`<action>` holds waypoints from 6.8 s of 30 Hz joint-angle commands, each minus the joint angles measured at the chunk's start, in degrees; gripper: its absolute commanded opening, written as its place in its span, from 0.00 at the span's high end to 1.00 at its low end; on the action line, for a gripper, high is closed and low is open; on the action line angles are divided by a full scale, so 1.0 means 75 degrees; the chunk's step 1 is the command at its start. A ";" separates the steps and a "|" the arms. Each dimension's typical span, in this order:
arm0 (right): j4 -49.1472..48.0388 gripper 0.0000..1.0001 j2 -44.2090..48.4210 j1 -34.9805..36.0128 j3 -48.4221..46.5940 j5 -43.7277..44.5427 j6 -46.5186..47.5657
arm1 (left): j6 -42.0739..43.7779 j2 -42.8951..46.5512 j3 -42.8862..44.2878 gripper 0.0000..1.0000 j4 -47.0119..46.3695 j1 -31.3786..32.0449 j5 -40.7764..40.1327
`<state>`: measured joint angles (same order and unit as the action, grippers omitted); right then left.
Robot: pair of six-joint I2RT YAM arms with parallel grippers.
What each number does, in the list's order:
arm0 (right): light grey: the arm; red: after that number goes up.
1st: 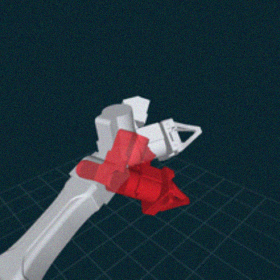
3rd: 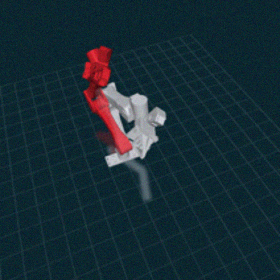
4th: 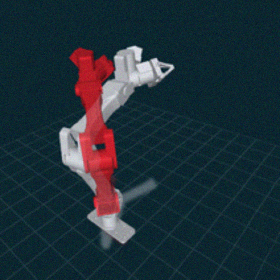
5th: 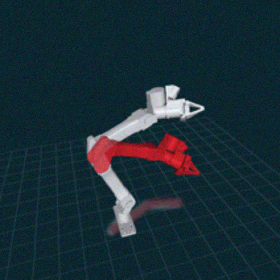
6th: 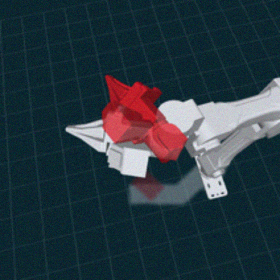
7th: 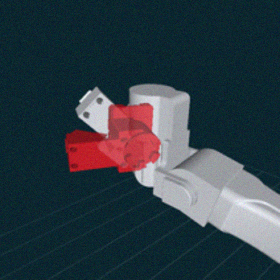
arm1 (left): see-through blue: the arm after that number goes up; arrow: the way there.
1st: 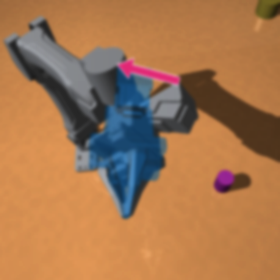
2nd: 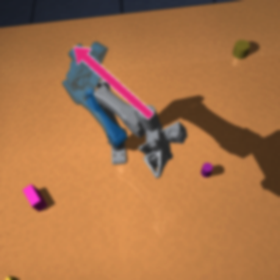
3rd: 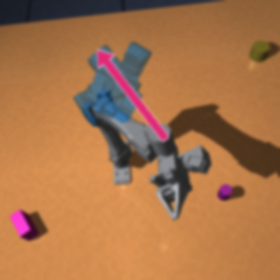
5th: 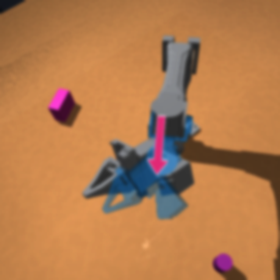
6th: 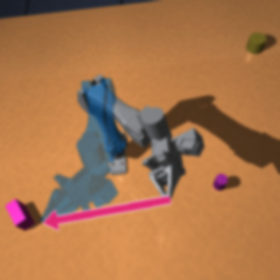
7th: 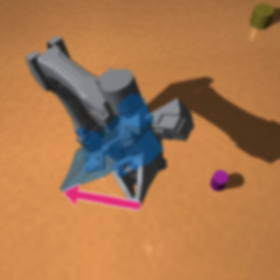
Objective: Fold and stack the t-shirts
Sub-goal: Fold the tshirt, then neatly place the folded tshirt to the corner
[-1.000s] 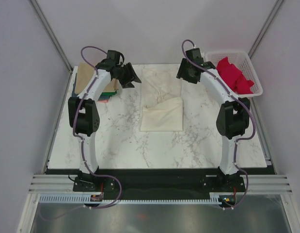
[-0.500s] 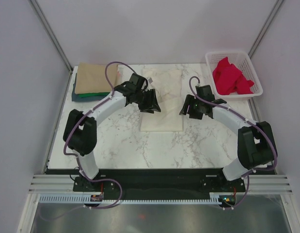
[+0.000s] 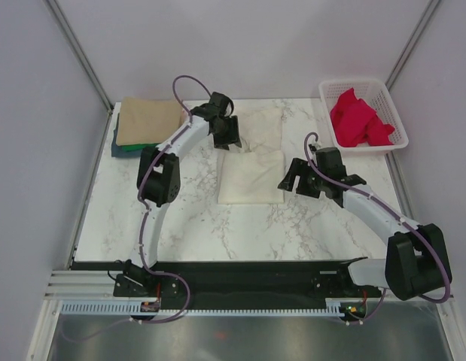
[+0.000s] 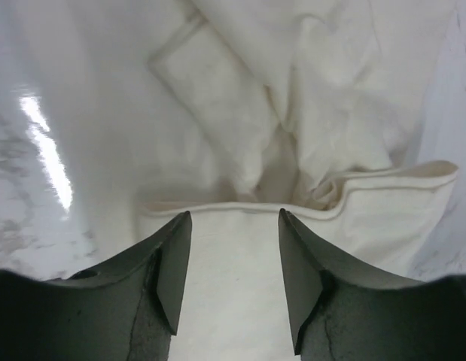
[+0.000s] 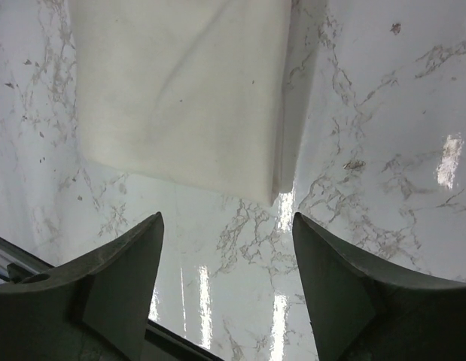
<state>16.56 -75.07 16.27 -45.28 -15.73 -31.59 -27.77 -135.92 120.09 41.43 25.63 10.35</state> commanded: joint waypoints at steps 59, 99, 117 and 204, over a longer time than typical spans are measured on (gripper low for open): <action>-0.2902 1.00 -0.1420 -0.0002 0.2063 -0.0764 -0.0662 | -0.2075 0.6577 -1.0585 0.98 -0.4951 0.0730 -0.0477; 0.3864 1.00 0.3321 0.0151 -0.1333 0.0562 -0.0991 | -0.3341 1.1269 -0.8021 0.98 0.1273 0.4260 -0.3702; 0.2410 1.00 -0.0640 0.0022 -0.3208 0.0585 -0.0276 | -0.0939 0.8608 -0.7213 0.98 -0.0555 0.0322 -0.0819; -0.3907 0.16 0.3998 0.1369 0.5474 -0.0235 -0.1202 | 0.2647 0.5009 -0.2267 0.98 -0.0684 -0.2128 -0.0501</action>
<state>-10.15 -44.95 26.33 -4.62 -16.60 -41.56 -12.84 -101.32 98.48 35.55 9.85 7.07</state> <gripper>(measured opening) 0.837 0.059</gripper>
